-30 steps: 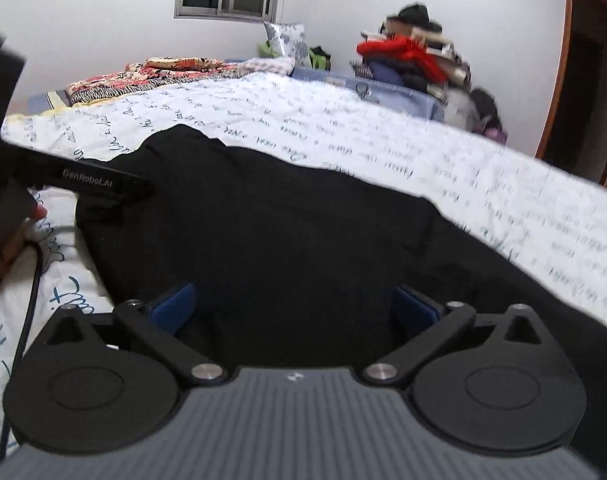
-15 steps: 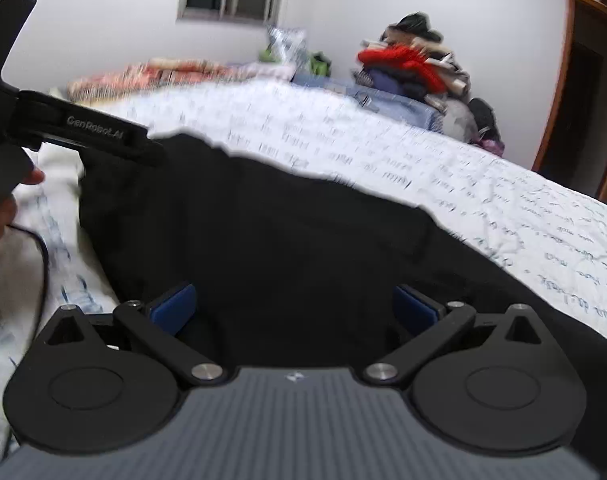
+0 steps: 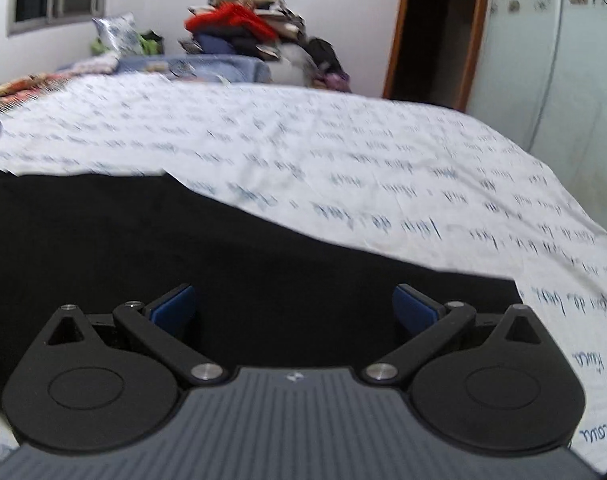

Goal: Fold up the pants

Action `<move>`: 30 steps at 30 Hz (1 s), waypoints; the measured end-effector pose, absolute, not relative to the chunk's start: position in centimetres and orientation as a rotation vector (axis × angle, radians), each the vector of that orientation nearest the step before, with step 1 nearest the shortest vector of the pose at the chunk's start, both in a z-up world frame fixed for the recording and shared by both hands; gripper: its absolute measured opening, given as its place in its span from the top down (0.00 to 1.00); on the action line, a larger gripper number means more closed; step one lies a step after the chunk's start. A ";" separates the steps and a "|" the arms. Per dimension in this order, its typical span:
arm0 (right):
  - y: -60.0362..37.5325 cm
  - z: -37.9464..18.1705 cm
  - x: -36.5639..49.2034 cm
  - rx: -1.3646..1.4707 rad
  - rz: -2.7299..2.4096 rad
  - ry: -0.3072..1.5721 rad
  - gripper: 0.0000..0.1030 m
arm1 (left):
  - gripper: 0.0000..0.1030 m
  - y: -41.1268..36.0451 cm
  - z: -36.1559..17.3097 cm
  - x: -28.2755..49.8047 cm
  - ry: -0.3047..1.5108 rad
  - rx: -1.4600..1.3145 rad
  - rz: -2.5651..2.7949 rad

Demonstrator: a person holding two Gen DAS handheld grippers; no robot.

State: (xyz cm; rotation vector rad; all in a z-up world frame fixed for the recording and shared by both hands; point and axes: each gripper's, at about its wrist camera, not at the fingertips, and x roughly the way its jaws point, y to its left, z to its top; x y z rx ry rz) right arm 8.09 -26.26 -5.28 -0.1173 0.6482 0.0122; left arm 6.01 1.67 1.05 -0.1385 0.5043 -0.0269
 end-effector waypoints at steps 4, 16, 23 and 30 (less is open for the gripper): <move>-26.2 -6.7 7.9 -0.108 0.011 0.636 0.00 | 0.00 -1.6 0.1 8.6 0.532 -0.030 -0.211; -26.5 -6.7 7.8 -0.074 0.020 0.629 0.00 | 0.00 -6.4 -6.7 16.6 0.717 0.186 -0.156; -26.8 -6.9 8.2 -0.043 0.030 0.635 0.00 | 0.00 -5.1 -4.3 13.3 0.633 0.110 -0.188; -26.7 -7.0 8.1 -0.045 0.029 0.633 0.00 | 0.00 -8.5 -4.0 14.5 0.679 0.078 -0.406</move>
